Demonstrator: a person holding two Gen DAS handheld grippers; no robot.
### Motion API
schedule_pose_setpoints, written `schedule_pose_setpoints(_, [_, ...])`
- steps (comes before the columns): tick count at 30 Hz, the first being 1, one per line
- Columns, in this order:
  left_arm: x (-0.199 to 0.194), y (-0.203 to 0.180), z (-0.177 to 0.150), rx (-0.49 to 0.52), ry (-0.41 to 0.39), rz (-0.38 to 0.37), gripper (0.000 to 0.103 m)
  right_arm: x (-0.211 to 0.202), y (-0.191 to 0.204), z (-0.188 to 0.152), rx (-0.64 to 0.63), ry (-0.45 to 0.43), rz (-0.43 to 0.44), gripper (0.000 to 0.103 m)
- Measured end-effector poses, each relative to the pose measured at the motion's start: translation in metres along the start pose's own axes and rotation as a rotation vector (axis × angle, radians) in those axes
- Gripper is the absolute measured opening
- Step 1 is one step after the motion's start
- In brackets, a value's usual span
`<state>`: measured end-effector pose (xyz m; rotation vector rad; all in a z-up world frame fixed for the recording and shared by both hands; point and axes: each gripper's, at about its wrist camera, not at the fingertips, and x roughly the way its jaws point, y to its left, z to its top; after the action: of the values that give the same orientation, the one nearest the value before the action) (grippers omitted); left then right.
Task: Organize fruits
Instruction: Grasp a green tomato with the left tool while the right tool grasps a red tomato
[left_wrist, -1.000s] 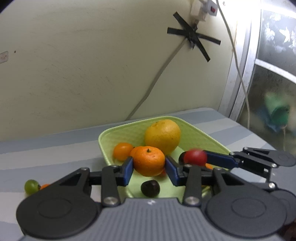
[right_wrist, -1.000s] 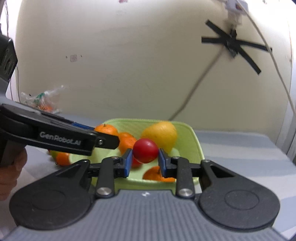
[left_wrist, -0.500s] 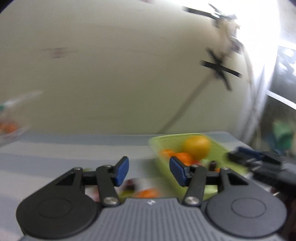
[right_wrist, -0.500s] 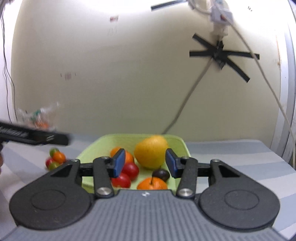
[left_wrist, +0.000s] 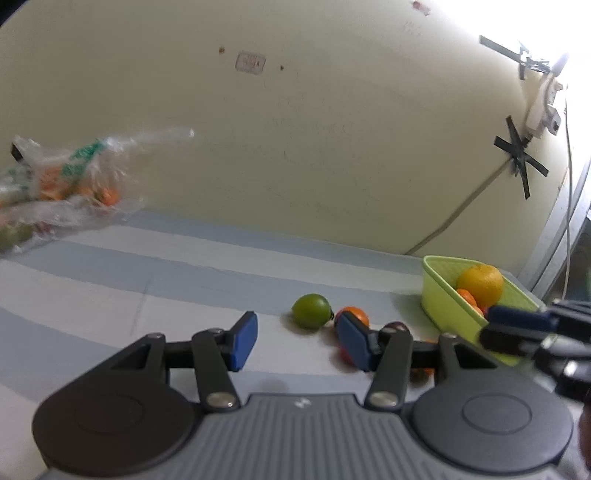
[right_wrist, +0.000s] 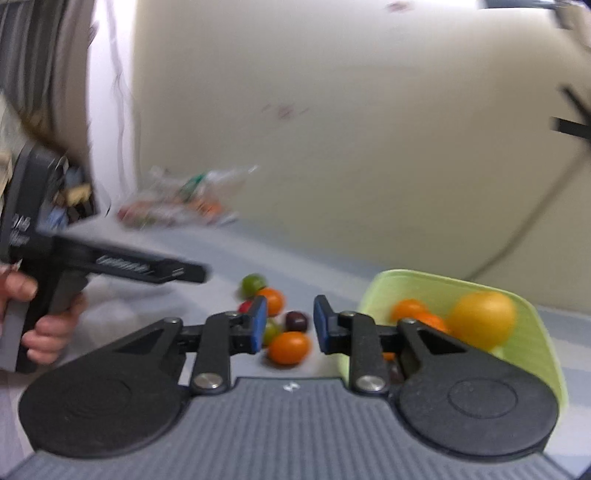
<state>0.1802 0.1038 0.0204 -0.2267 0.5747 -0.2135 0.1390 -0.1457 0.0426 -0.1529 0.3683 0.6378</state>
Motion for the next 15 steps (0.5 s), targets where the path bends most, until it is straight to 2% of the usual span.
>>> schedule_pose_setpoints(6, [0.035, 0.017, 0.019, -0.125, 0.061, -0.091, 0.054, 0.052, 0.004, 0.016, 0.06, 0.094, 0.03, 0.03])
schedule_pose_setpoints(10, [0.052, 0.015, 0.026, -0.119, 0.086, -0.131, 0.055, 0.081, 0.006, 0.017, 0.099, 0.15, 0.044, 0.031])
schedule_pose_setpoints(12, [0.059, 0.015, 0.026, -0.111, 0.1, -0.131, 0.055, 0.087, 0.012, 0.014, 0.08, 0.165, 0.034, 0.037])
schedule_pose_setpoints(14, [0.065, 0.016, 0.025, -0.114, 0.114, -0.135, 0.055, 0.091, 0.015, 0.012, 0.079, 0.167, 0.033, 0.05])
schedule_pose_setpoints(15, [0.067, 0.016, 0.023, -0.12, 0.12, -0.142, 0.055, 0.093, 0.015, 0.012, 0.081, 0.166, 0.034, 0.05])
